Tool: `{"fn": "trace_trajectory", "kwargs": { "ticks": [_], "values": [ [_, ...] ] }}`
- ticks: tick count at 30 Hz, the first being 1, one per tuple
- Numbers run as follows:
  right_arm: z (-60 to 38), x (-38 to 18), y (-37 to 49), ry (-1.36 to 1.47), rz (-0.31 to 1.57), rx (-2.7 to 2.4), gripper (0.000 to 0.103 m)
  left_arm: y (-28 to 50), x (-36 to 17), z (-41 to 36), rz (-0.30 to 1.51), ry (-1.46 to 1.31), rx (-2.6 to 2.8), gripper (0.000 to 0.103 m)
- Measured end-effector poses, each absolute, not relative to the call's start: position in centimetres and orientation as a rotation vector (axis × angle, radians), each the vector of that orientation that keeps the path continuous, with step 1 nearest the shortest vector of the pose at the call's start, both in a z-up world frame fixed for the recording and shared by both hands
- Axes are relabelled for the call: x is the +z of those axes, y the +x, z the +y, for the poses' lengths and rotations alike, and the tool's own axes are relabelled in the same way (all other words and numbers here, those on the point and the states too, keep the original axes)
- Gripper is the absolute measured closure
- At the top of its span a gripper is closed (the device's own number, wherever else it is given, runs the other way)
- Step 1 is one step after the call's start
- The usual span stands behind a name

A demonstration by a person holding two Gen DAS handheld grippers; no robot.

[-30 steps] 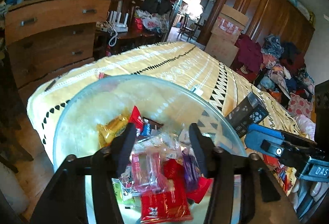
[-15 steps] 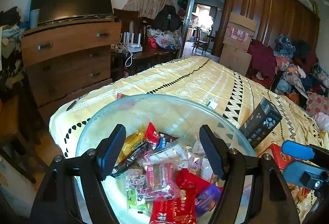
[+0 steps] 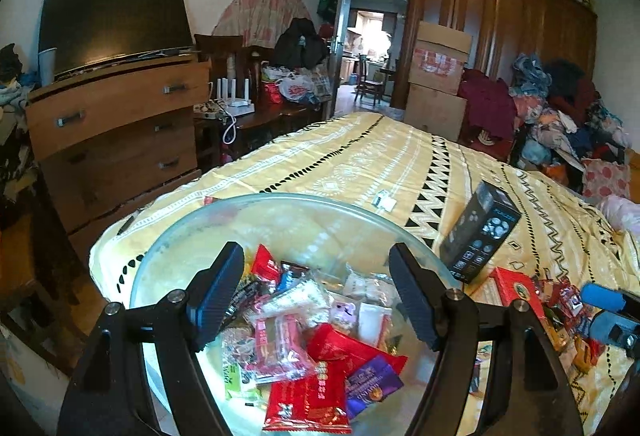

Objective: Organize snacks
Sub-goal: 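Move both open tools away from the bowl back toward the snack pile, then grasp a yellow biscuit pack with the left tool while the right tool grasps a yellow clear-wrapped pack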

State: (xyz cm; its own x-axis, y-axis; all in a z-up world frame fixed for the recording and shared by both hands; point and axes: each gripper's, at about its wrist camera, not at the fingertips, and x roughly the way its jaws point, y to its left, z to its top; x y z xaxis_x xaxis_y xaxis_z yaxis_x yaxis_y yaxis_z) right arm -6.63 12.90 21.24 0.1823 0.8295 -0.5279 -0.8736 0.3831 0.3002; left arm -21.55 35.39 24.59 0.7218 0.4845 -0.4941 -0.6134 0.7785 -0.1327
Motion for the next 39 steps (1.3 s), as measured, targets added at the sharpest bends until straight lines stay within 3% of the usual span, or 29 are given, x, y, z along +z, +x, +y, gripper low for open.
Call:
{"fn": "trace_trajectory", "kwargs": {
  "ticks": [8,11,20,23,26,27,29,39],
  "values": [
    [2.5,12.3,1.6,-0.103,0.95,0.844,0.023,-19.9,22.9,33.1,0.488,-0.347,0.486,0.027],
    [3.4,10.2,1.7,-0.105,0.993,0.879,0.023,-19.5,22.4,32.9,0.49,-0.38,0.459,0.027],
    [7.5,3.1,2.0,-0.507,0.994,0.776,0.023,-19.3,20.1,32.2,0.556,-0.38,0.406,0.027],
    [7.4,1.6,4.0,-0.553,1.013,0.75,0.01,-18.9,19.3,32.0,0.572,-0.407,0.388,0.027],
    [7.4,-0.1,4.9,-0.574,1.08,0.77,0.009,-18.5,19.3,30.9,0.575,-0.386,0.362,0.027],
    [7.3,-0.1,4.5,-0.58,1.068,0.777,0.01,-18.4,19.4,30.5,0.574,-0.379,0.354,0.027],
    [6.9,0.0,3.4,-0.587,1.057,0.803,0.031,-18.2,19.5,29.9,0.574,-0.375,0.343,0.027],
    [-1.6,3.4,-2.8,-0.263,0.987,0.79,0.031,-15.1,19.6,20.8,0.633,-0.252,0.111,0.027]
  ]
}}
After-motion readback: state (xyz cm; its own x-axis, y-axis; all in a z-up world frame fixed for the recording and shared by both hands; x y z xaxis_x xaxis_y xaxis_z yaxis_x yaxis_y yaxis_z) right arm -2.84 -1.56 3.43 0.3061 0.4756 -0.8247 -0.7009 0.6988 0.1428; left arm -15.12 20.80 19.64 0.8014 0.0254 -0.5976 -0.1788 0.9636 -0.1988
